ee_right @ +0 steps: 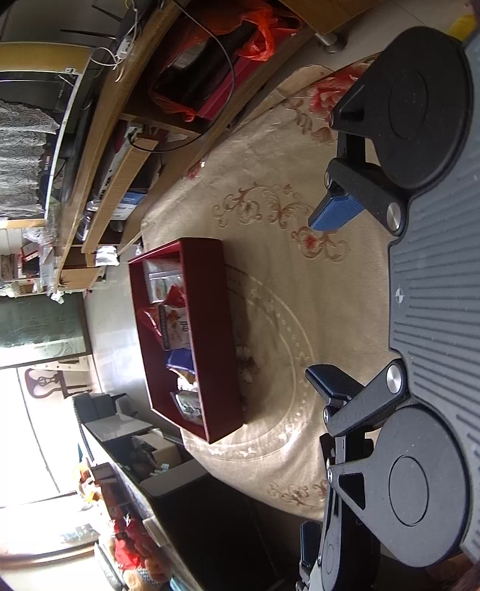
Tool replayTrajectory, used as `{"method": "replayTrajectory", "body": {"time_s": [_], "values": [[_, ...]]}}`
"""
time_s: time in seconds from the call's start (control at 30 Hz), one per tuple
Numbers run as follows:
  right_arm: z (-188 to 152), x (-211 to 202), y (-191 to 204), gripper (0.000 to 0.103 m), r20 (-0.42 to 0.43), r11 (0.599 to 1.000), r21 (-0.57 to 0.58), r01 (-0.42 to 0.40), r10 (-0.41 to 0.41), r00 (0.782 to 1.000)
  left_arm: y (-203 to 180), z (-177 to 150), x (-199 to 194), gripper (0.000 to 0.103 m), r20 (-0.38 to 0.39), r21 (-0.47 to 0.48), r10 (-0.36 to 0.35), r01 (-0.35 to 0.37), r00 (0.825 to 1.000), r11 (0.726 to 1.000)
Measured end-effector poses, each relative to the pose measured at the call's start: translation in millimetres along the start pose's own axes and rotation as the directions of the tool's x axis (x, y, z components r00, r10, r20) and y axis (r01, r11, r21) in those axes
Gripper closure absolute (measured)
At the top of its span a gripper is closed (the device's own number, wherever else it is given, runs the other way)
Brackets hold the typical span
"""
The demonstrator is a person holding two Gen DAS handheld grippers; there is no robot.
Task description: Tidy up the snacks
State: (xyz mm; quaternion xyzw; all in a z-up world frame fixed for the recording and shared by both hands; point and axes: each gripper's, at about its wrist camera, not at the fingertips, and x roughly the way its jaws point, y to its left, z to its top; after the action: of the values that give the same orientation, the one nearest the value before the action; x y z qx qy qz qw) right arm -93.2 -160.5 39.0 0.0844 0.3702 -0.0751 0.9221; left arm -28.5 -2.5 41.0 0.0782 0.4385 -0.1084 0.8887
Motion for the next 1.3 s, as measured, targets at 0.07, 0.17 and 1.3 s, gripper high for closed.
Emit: {"method": "replayTrajectory", "body": {"time_s": [0.07,0.17,1.3], "values": [[-4,0,0,0.019,-0.018,1.000,0.002,-0.001,0.001,1.000,0,-2,0,0.002,-0.008,-0.004,-0.003,0.002,1.000,1.000],[-10,0,-1,0.019,-0.038,1.000,0.004,0.009,-0.009,0.999,-2,-6,-1,0.002,-0.015,0.001,0.002,-0.002,1.000,1.000],[-37,-14,-7,0.019,-0.084,1.000,0.022,0.011,-0.009,0.996,-10,-36,-11,0.002,-0.065,0.010,-0.020,0.021,0.998,1.000]]}}
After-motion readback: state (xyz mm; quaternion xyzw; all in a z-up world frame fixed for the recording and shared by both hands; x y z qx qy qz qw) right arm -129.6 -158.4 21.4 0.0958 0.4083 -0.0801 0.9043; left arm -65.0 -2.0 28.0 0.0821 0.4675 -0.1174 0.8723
